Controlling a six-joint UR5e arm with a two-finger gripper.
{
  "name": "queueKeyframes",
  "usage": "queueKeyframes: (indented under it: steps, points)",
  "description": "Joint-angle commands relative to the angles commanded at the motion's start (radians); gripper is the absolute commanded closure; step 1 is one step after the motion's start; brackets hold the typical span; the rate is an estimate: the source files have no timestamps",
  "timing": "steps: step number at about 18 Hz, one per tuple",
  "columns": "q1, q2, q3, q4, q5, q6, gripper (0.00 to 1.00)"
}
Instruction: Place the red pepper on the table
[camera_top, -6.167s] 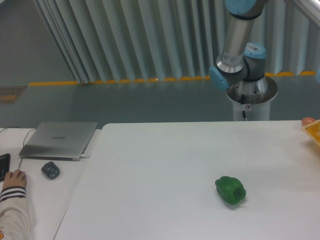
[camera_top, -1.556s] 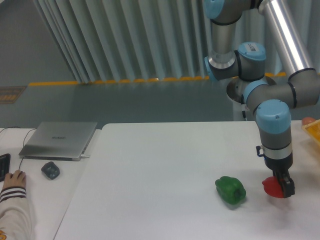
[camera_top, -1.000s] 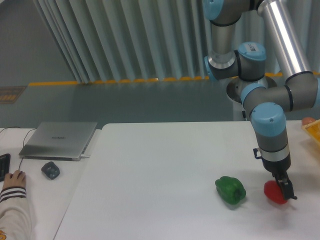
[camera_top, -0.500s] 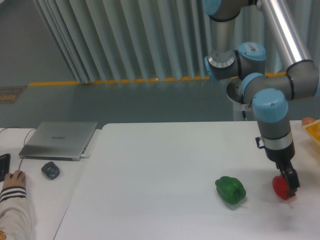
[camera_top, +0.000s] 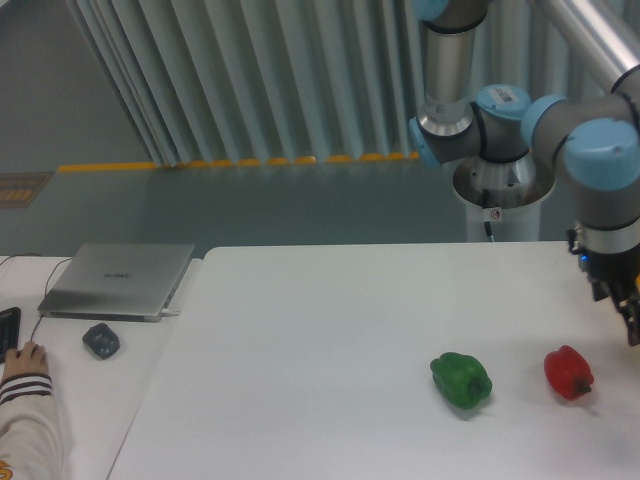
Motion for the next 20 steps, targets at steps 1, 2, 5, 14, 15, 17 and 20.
queueKeyframes:
  steps: [1, 2, 5, 14, 15, 17, 20]
  points:
    - [0.002, 0.003, 0.008, -0.017, -0.005, 0.0, 0.0]
    - [0.003, 0.005, 0.021, -0.046, -0.006, 0.0, 0.0]
    - [0.005, 0.028, 0.031, -0.097, -0.015, 0.002, 0.0]
    - [0.008, 0.026, 0.02, -0.095, -0.071, 0.08, 0.0]
    - [0.011, 0.026, 0.018, -0.095, -0.077, 0.08, 0.0]
    - [0.014, 0.028, 0.017, -0.095, -0.082, 0.078, 0.0]
    - [0.014, 0.028, 0.014, -0.095, -0.082, 0.08, 0.0]
